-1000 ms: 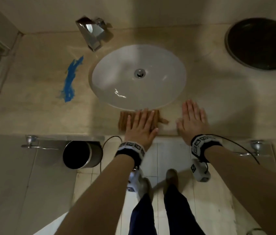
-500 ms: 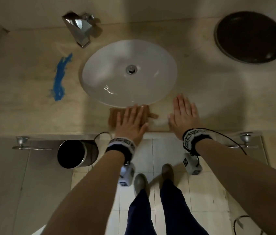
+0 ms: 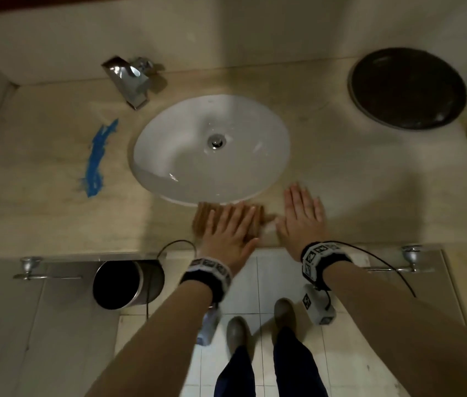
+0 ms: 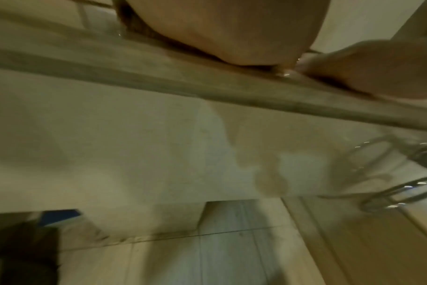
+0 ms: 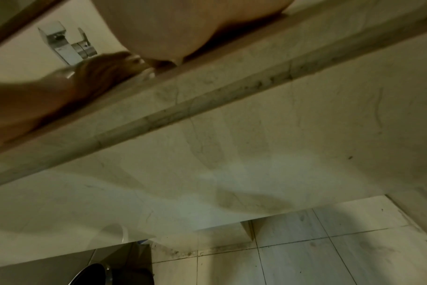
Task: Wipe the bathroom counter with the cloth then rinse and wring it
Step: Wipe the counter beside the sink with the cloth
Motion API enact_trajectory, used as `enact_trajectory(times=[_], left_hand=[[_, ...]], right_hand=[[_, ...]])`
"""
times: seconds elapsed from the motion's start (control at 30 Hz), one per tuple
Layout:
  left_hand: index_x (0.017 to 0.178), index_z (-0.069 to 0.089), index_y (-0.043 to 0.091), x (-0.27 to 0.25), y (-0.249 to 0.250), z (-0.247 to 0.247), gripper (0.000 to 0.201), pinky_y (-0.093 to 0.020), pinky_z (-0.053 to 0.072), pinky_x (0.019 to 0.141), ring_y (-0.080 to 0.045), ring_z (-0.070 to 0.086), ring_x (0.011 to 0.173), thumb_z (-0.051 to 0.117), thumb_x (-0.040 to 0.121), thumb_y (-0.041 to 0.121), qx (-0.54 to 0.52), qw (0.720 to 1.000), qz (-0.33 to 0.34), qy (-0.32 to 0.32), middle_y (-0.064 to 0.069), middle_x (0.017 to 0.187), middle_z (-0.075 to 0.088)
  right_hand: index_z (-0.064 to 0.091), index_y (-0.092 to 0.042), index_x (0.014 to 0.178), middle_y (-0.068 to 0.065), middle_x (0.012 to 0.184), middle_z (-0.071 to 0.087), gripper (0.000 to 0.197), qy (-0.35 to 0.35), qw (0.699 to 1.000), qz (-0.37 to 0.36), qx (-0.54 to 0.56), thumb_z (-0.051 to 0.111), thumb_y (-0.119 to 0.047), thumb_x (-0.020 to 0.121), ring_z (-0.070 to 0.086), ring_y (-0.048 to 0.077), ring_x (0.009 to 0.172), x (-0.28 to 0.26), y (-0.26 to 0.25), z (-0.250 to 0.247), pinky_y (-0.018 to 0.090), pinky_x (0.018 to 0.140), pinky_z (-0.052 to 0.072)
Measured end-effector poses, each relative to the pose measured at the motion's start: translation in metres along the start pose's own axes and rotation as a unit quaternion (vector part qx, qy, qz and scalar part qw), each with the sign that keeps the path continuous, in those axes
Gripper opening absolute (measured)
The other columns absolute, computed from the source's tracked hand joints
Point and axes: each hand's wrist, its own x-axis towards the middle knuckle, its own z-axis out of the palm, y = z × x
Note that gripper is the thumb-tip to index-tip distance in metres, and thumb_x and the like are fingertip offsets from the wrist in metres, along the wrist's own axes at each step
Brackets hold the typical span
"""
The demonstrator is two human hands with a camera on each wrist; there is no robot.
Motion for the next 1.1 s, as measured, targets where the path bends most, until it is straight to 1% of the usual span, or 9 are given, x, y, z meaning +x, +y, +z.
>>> enact_trajectory(times=[0.13, 0.4, 0.5, 0.67, 0.73, 0.8, 0.87, 1.0, 1.1], left_hand=[[0.147, -0.024, 0.032, -0.02, -0.04, 0.006, 0.075, -0.051, -0.012, 0.116, -0.02, -0.029, 0.142, 0.015, 0.092, 0.066, -0.008, 0.999, -0.048, 0.022, 0.007, 0.154, -0.032], [0.152, -0.009, 0.023, 0.055, 0.119, -0.001, 0.075, -0.056, -0.018, 0.112, -0.028, -0.022, 0.144, 0.024, 0.093, 0.057, -0.027, 0.999, 0.029, 0.031, 0.0, 0.156, -0.023], [0.15, -0.017, 0.017, 0.085, 0.15, -0.016, 0.082, -0.057, -0.017, 0.111, -0.028, -0.032, 0.14, 0.029, 0.092, 0.052, 0.019, 0.998, 0.059, -0.026, -0.003, 0.156, -0.029], [0.153, 0.001, 0.014, 0.065, 0.134, -0.031, 0.067, -0.05, -0.004, 0.119, -0.02, -0.012, 0.147, 0.017, 0.096, 0.044, -0.09, 0.994, 0.023, 0.053, -0.003, 0.161, -0.007], [0.152, -0.005, 0.016, 0.04, 0.106, -0.024, 0.067, -0.049, -0.003, 0.119, -0.02, -0.016, 0.146, 0.022, 0.097, 0.043, -0.077, 0.996, -0.011, 0.044, -0.001, 0.158, -0.016], [0.151, -0.011, 0.018, 0.021, 0.08, -0.018, 0.071, -0.05, 0.002, 0.119, -0.02, -0.016, 0.146, 0.024, 0.095, 0.044, -0.066, 0.998, -0.018, 0.007, 0.0, 0.157, -0.019], [0.149, -0.018, 0.019, 0.011, 0.066, -0.015, 0.072, -0.048, 0.002, 0.119, -0.018, -0.019, 0.145, 0.015, 0.093, 0.048, -0.048, 0.998, -0.018, -0.027, 0.0, 0.157, -0.022], [0.15, -0.018, 0.014, 0.01, 0.055, -0.018, 0.074, -0.044, -0.003, 0.12, -0.017, -0.02, 0.145, 0.009, 0.092, 0.051, -0.049, 0.997, -0.059, -0.015, -0.002, 0.157, -0.023], [0.15, -0.015, 0.013, 0.013, 0.057, -0.02, 0.072, -0.042, -0.005, 0.12, -0.017, -0.021, 0.144, 0.011, 0.093, 0.047, -0.052, 0.996, -0.066, -0.007, -0.002, 0.155, -0.026]], right_hand=[[-0.017, -0.012, 0.15, 0.005, 0.158, -0.022, 0.07, -0.023, 0.999, -0.009, 0.033, 0.005, -0.047, 0.093, -0.02, 0.022, 0.145, -0.001, 0.001, -0.006, 0.046, 0.118, -0.008], [0.021, -0.008, 0.151, 0.006, 0.16, 0.01, 0.065, 0.073, 0.949, -0.021, 0.306, 0.022, -0.037, 0.094, 0.007, 0.018, 0.148, 0.001, 0.052, -0.042, 0.024, 0.117, -0.001], [0.026, -0.007, 0.149, 0.006, 0.159, 0.013, 0.07, 0.086, 0.944, -0.034, 0.316, 0.019, -0.044, 0.091, 0.01, 0.019, 0.147, 0.005, 0.074, -0.041, 0.03, 0.118, 0.005], [0.025, -0.008, 0.15, 0.01, 0.159, 0.014, 0.071, 0.052, 0.97, -0.089, 0.221, 0.011, -0.046, 0.091, 0.012, 0.024, 0.147, 0.003, 0.087, -0.036, 0.036, 0.119, 0.003], [0.019, -0.014, 0.152, 0.007, 0.16, 0.01, 0.066, 0.003, 0.982, -0.148, 0.117, 0.013, -0.044, 0.094, 0.006, 0.022, 0.148, 0.0, 0.077, -0.03, 0.042, 0.118, -0.003], [0.031, -0.016, 0.148, 0.006, 0.157, 0.024, 0.061, -0.017, 0.984, -0.173, 0.047, 0.024, -0.043, 0.094, 0.022, 0.023, 0.145, 0.0, 0.063, -0.026, 0.049, 0.113, 0.006], [0.028, -0.017, 0.149, 0.003, 0.157, 0.022, 0.064, -0.007, 0.986, -0.166, 0.02, 0.026, -0.047, 0.093, 0.027, 0.024, 0.143, 0.009, 0.059, -0.026, 0.051, 0.113, 0.007], [-0.009, -0.021, 0.152, -0.001, 0.159, -0.013, 0.066, 0.015, 0.999, -0.04, 0.028, 0.013, -0.049, 0.096, -0.003, 0.024, 0.148, 0.039, 0.067, -0.032, 0.052, 0.116, -0.01], [0.002, -0.019, 0.153, 0.005, 0.161, 0.0, 0.069, 0.008, 0.999, 0.0, 0.047, 0.016, -0.051, 0.093, 0.004, 0.03, 0.148, 0.034, 0.045, -0.038, 0.058, 0.114, -0.008]])
